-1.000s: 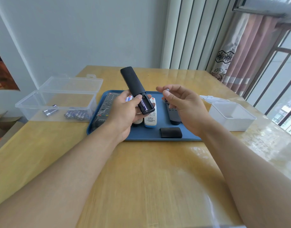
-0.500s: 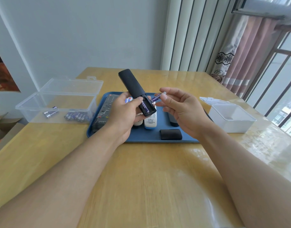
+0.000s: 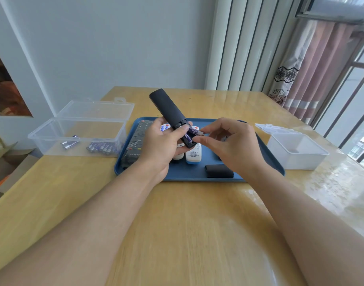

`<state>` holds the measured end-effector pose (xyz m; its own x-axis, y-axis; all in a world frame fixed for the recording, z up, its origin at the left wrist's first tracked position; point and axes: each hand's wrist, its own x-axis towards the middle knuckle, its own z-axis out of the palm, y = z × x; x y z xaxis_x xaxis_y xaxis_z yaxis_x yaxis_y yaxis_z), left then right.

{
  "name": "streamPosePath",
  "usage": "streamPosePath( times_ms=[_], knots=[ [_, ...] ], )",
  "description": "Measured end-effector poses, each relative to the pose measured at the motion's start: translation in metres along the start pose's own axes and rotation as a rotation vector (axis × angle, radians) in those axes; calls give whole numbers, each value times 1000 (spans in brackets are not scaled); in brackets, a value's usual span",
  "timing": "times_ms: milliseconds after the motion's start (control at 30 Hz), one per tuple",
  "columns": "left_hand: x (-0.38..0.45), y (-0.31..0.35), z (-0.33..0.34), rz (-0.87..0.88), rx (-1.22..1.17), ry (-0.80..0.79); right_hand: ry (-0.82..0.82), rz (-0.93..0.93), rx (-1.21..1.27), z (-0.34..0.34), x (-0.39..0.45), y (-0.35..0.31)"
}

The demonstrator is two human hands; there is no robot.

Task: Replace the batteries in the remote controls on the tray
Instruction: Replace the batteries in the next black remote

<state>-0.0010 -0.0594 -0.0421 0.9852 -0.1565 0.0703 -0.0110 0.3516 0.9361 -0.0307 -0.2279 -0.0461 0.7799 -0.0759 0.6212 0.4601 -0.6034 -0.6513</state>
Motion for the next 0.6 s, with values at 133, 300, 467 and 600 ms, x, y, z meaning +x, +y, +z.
streamPosePath(
  times_ms=[133, 300, 467, 600],
  knots=[
    [1, -1, 0, 23, -30, 14, 18, -121, -85, 1, 1, 1],
    [1, -3, 0, 24, -36, 11, -10, -184, -175, 2, 2, 4],
    [1, -2, 1, 12, -16, 9, -35, -190, -207, 2, 3, 6],
    [1, -2, 0, -5, 1, -4, -35, -207, -174, 2, 3, 4]
  ],
)
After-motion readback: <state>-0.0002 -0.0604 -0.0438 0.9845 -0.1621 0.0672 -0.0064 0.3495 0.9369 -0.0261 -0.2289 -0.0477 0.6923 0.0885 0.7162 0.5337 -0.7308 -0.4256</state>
